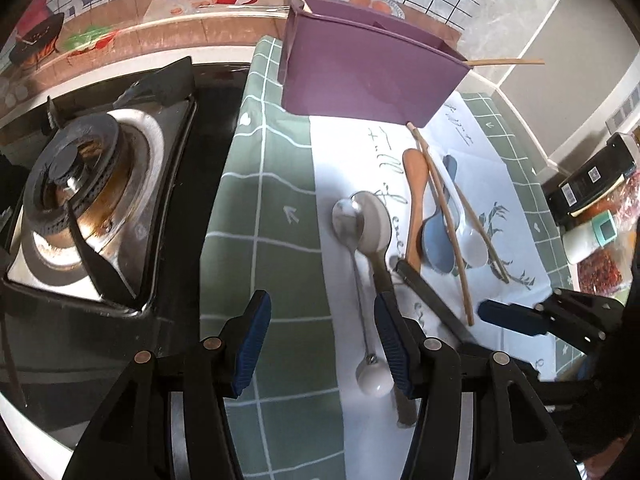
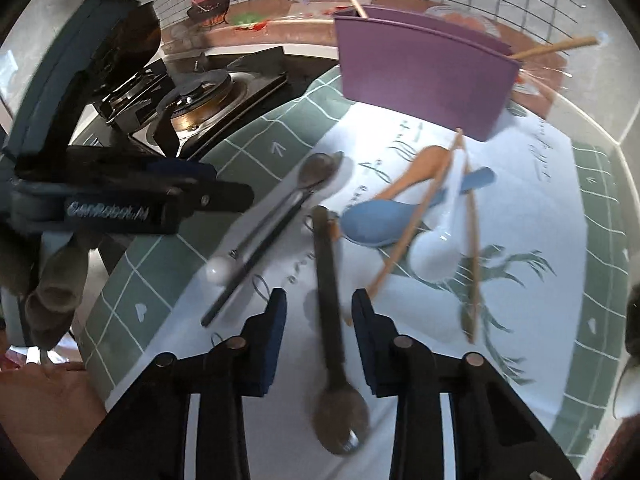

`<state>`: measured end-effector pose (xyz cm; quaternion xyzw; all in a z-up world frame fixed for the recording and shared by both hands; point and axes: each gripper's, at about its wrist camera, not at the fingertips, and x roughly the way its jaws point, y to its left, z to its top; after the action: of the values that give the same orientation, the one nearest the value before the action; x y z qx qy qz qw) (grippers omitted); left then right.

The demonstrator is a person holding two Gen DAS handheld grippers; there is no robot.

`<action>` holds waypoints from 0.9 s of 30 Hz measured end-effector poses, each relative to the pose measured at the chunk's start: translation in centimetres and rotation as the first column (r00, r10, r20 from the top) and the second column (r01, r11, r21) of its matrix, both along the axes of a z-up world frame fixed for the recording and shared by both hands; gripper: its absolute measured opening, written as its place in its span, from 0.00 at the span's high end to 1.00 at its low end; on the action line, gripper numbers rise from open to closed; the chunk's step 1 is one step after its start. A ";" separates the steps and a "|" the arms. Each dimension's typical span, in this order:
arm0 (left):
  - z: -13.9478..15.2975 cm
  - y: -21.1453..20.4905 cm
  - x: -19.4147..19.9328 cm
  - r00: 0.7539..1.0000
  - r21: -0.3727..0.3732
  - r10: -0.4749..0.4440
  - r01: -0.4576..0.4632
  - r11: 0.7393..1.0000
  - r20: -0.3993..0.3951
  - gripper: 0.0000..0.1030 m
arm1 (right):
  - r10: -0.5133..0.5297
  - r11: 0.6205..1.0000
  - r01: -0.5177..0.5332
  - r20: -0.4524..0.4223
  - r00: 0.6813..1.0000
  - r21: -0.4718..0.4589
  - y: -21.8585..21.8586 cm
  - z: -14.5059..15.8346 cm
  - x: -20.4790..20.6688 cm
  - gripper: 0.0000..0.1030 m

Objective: Organize utensils
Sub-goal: 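Lower both tools to the spoons, right gripper closing on the dark-handled spoon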

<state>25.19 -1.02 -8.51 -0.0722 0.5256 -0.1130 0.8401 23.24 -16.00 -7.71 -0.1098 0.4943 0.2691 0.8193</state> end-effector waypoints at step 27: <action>-1.6 -3.6 -5.2 0.982 0.008 -0.186 0.186 0.983 -0.022 0.66 | -0.123 0.992 0.123 -0.013 0.992 -0.020 -3.8 -0.5 0.4 0.90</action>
<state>19.94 -4.60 -10.09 -0.0199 0.5395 -0.1875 0.8206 23.67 -19.84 -8.20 -0.0850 0.5086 0.2141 0.8296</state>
